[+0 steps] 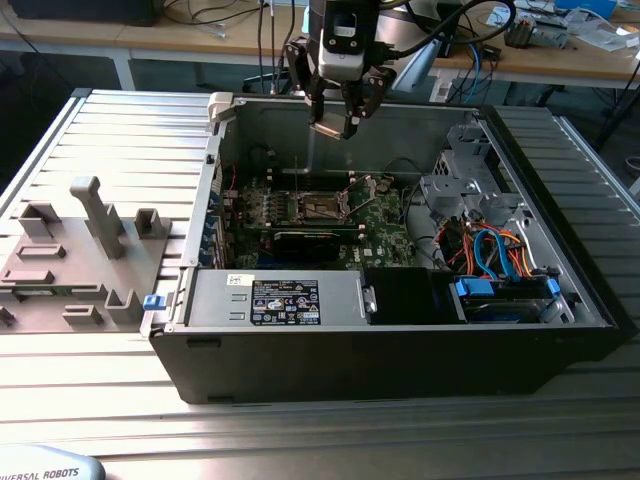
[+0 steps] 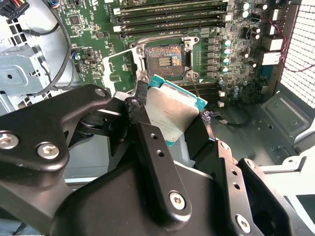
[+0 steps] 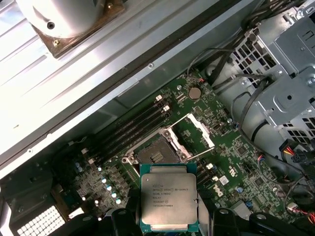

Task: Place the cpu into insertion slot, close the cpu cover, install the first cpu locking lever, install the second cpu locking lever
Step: 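Place the cpu into insertion slot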

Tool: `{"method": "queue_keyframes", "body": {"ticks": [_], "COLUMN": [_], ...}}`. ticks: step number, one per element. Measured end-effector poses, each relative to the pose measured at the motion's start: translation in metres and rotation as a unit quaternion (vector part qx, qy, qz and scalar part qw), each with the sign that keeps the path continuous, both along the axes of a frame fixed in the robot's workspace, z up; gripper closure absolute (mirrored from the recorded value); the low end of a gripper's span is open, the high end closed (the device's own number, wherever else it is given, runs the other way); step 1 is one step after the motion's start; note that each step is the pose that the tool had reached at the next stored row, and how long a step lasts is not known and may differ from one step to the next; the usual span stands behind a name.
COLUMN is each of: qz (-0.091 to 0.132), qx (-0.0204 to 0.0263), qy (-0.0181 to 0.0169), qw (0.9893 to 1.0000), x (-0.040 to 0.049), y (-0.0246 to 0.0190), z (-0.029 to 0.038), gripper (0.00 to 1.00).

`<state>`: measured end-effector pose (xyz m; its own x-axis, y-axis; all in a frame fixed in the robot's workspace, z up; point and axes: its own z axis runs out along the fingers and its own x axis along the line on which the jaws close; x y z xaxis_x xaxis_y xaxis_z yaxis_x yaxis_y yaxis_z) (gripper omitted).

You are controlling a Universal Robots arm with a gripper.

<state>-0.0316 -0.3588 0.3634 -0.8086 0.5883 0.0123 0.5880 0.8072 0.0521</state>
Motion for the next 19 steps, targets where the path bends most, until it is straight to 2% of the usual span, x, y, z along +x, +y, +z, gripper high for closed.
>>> {"method": "queue_keyframes", "body": {"ticks": [19], "qz": [-0.008], "qx": [-0.0001], "qy": [0.0000], "qw": [1.0000], "x": [0.0000], "y": [0.0000], "z": [0.0000], "gripper": [0.46]}}
